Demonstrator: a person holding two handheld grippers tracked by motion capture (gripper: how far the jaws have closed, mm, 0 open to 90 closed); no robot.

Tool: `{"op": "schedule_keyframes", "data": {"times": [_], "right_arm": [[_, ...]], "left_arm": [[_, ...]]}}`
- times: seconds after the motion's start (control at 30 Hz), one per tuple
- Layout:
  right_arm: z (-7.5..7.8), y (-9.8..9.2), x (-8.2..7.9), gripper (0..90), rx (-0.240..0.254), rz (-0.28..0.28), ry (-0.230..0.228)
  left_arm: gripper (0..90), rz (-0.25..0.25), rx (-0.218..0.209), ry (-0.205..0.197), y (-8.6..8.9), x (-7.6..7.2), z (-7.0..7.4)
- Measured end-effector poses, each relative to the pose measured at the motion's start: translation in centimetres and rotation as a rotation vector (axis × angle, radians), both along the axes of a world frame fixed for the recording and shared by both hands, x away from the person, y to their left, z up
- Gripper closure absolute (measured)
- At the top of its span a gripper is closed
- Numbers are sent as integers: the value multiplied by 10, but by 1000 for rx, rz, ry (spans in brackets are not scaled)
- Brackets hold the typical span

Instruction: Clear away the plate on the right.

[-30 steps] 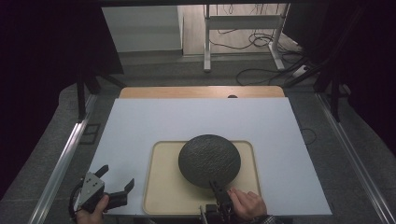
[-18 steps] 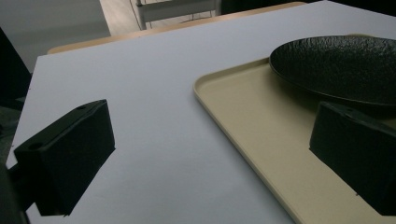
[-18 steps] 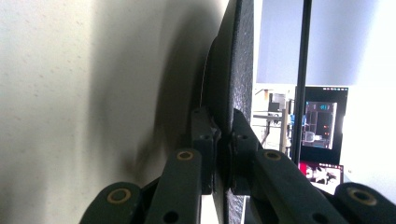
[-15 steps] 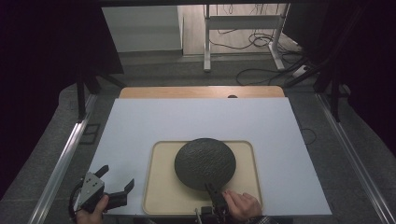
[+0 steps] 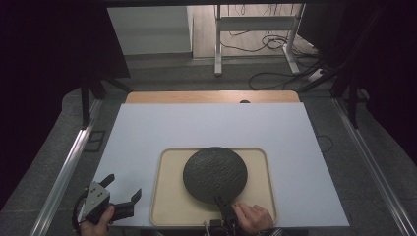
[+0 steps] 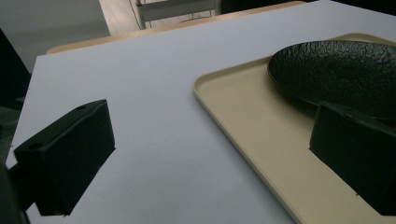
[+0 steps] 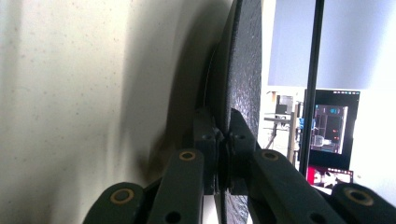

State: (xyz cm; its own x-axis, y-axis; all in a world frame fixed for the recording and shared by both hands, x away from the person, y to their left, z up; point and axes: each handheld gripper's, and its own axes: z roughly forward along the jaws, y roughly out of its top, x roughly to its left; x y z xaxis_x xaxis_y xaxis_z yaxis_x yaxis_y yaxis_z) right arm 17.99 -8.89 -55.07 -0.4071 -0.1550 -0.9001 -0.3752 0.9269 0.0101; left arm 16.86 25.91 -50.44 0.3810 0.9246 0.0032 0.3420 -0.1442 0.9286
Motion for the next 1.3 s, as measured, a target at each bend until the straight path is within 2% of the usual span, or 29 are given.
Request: {"op": "schedule_keyframes", "data": {"times": [0.37, 0.47, 0.57, 0.63, 0.8, 0.87, 0.97, 1.23, 1.3], "right_arm": [[-2, 3, -2, 861, 10, 5, 17], [-3, 4, -2, 848, -6, 5, 23], [-8, 4, -2, 819, -19, 5, 49], [-9, 4, -2, 820, -23, 5, 45], [-8, 4, -1, 811, -15, 1, 58], [-7, 5, -1, 800, -27, -9, 68], [-8, 4, 0, 790, -20, -7, 63], [-2, 3, -1, 719, 6, -12, 72], [1, 3, -2, 711, 0, -12, 76]], "left_arm": [[0, 0, 1, 1, 0, 0, 0], [0, -2, 5, 2, 0, 0, 0], [0, -3, 5, 2, 0, 0, 0], [0, -3, 6, 3, 0, 0, 0], [0, -5, 8, 5, -1, 0, 0], [0, -5, 8, 5, -1, 0, 0], [0, -4, 9, 5, -1, 0, 0], [0, 0, 6, 5, -1, 0, -1], [0, 0, 6, 5, -1, 0, -1]]}}
